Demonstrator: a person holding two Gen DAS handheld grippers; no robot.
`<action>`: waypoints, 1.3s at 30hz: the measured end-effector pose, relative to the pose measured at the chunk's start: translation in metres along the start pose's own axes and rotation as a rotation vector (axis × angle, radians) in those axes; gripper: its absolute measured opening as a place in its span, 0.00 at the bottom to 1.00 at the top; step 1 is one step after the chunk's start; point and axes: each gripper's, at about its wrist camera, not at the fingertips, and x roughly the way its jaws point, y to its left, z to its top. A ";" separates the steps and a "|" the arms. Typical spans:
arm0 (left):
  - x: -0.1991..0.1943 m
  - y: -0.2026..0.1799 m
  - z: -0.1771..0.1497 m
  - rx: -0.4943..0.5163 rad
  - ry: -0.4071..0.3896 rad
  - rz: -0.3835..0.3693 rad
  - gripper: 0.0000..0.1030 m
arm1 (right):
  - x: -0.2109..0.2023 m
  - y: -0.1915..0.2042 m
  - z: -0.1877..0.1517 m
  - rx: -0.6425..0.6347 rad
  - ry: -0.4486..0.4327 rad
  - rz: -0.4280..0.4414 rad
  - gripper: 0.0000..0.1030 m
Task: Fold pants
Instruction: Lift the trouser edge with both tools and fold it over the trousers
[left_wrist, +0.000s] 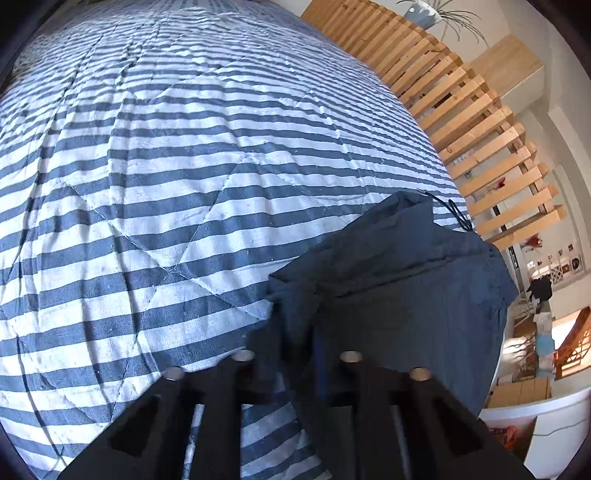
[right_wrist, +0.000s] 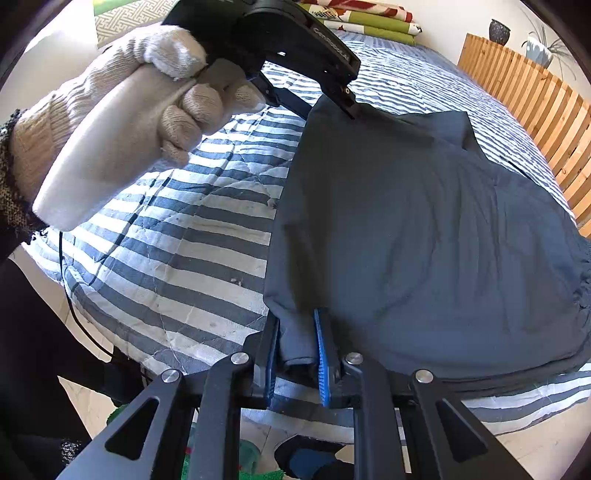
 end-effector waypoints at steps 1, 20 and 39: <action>0.001 0.001 0.000 -0.008 -0.004 -0.003 0.04 | 0.000 0.000 0.000 0.001 0.000 0.001 0.14; -0.137 0.047 -0.028 -0.039 -0.170 0.039 0.03 | -0.034 0.048 0.023 -0.003 -0.048 0.199 0.06; -0.180 -0.050 0.034 0.053 -0.170 0.247 0.03 | -0.090 0.004 0.070 0.151 -0.170 0.643 0.06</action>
